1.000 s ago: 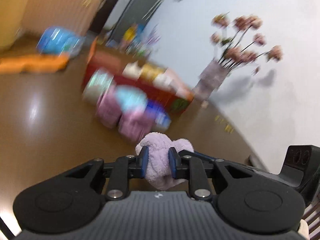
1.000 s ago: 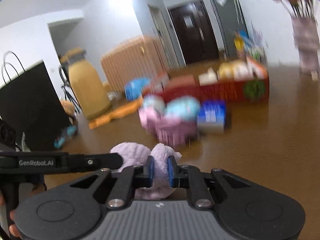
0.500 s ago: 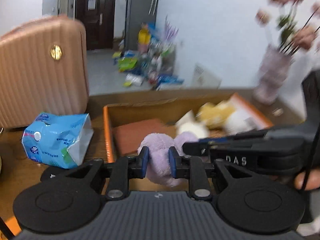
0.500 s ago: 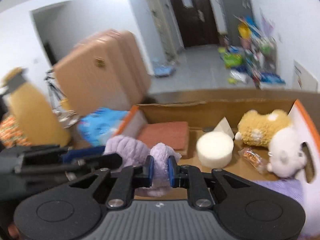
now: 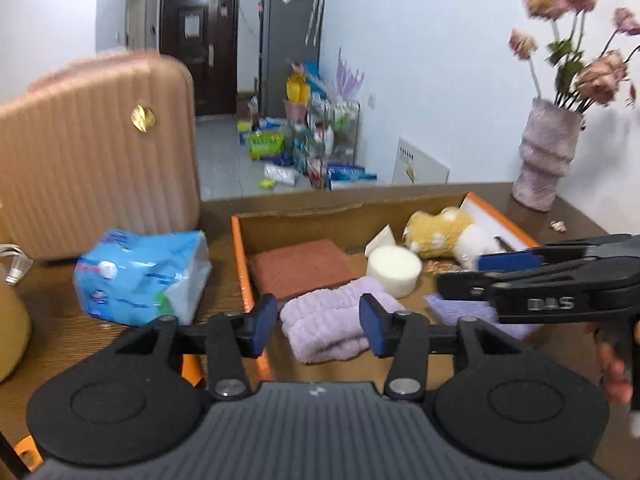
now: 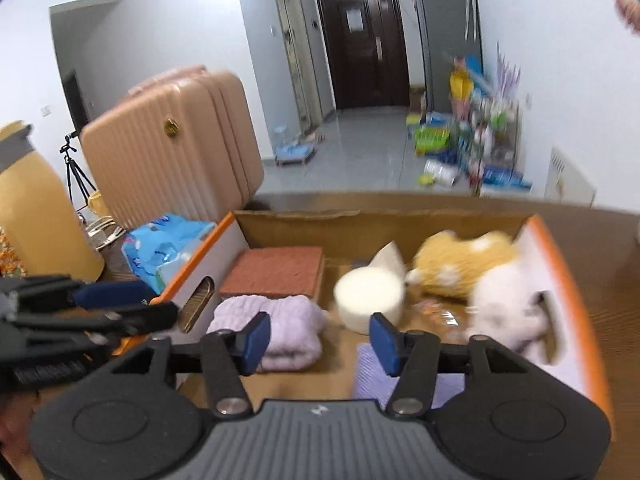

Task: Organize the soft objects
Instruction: 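Withdraw both grippers from the box back toward the pile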

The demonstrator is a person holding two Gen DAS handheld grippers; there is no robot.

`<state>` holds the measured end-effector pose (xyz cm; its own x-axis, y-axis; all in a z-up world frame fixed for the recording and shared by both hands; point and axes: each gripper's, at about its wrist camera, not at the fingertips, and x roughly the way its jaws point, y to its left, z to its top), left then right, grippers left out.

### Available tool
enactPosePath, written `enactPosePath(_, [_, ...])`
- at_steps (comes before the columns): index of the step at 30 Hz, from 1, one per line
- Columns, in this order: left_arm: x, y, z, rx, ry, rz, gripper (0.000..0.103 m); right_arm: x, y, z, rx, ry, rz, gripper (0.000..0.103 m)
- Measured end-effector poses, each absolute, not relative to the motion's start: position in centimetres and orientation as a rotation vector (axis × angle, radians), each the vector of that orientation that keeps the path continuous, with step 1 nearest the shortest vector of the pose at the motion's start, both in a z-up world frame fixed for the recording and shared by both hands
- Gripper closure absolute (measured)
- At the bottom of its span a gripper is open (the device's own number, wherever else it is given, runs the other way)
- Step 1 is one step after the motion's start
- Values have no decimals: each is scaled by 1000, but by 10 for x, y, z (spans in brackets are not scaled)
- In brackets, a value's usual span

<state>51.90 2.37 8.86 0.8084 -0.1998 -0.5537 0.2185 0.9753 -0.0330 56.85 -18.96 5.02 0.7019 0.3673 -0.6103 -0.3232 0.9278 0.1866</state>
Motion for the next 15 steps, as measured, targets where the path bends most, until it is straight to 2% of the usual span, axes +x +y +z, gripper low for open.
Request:
enactPosePath(4, [466,23,107,60,536,-209,39,516,-217,69,29,635,365,40])
enactPosePath(12, [335,17,113,44,439,-189,26,399,-261,88,-34,469,330,27])
enactPosePath(14, [302,19,106,20,417,-181,18,365,-270,85,-35,421,341,23])
enactPosePath(15, [286,20,101,-14,425,-179,18,351,-272,82,-38,407,346,22])
